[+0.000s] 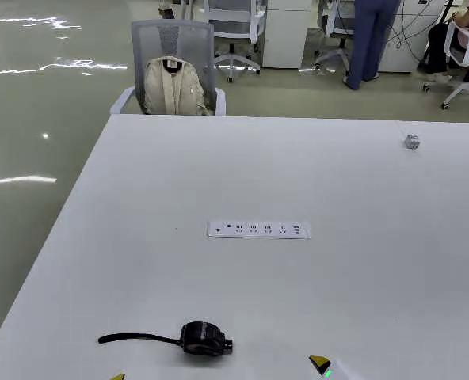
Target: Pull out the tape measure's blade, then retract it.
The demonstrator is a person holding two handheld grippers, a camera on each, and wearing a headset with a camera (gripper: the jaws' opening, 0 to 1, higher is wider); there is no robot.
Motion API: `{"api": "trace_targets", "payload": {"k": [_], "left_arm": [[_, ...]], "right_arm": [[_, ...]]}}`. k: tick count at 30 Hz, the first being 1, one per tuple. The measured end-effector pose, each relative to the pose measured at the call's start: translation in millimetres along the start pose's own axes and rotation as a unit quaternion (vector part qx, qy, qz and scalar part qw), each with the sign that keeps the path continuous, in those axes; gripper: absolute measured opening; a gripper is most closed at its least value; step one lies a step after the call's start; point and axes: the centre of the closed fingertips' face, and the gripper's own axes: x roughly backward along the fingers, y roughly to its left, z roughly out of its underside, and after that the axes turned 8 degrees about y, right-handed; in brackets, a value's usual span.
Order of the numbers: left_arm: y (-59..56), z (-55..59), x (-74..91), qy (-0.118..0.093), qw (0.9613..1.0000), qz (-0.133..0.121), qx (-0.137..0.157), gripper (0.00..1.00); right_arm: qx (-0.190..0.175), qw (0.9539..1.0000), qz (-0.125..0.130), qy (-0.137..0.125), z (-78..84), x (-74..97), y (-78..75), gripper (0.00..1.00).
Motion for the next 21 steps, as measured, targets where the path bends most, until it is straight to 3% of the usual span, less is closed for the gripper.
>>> {"api": "trace_targets", "payload": {"k": [21], "left_arm": [[5.7,2.3,26.5,-0.005,0.9999,-0.008,-0.007,1.0]], "right_arm": [[-0.01,0.9999,0.007,0.006,15.0,24.0,5.1,0.87]]}}
